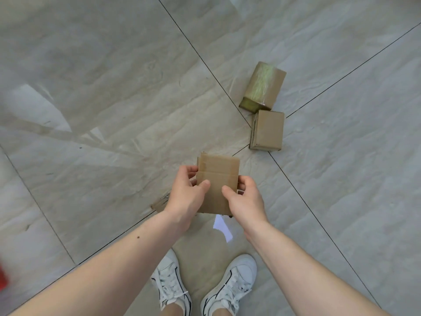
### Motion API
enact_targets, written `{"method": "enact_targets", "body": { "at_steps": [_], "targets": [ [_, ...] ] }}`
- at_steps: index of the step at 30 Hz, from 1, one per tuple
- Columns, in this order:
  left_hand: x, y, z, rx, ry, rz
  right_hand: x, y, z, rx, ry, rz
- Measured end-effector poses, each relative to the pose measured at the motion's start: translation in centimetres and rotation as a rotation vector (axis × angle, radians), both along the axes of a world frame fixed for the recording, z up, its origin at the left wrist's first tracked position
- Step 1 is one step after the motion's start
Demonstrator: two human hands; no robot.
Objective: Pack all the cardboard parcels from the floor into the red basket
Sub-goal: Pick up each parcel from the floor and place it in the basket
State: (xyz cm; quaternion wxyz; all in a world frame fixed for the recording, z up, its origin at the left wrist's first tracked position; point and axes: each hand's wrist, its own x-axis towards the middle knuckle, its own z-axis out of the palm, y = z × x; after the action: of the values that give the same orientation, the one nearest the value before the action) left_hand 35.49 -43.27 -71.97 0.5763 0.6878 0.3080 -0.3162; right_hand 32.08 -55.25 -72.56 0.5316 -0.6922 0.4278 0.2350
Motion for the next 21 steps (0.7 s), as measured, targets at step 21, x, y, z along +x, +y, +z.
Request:
{"method": "enact_targets", "body": {
  "at_steps": [21],
  "targets": [
    [-9.0,15.0,15.9,0.027,-0.157,0.351,-3.1,12.9,16.2,-0.011,-0.225,0.426]
  ]
}}
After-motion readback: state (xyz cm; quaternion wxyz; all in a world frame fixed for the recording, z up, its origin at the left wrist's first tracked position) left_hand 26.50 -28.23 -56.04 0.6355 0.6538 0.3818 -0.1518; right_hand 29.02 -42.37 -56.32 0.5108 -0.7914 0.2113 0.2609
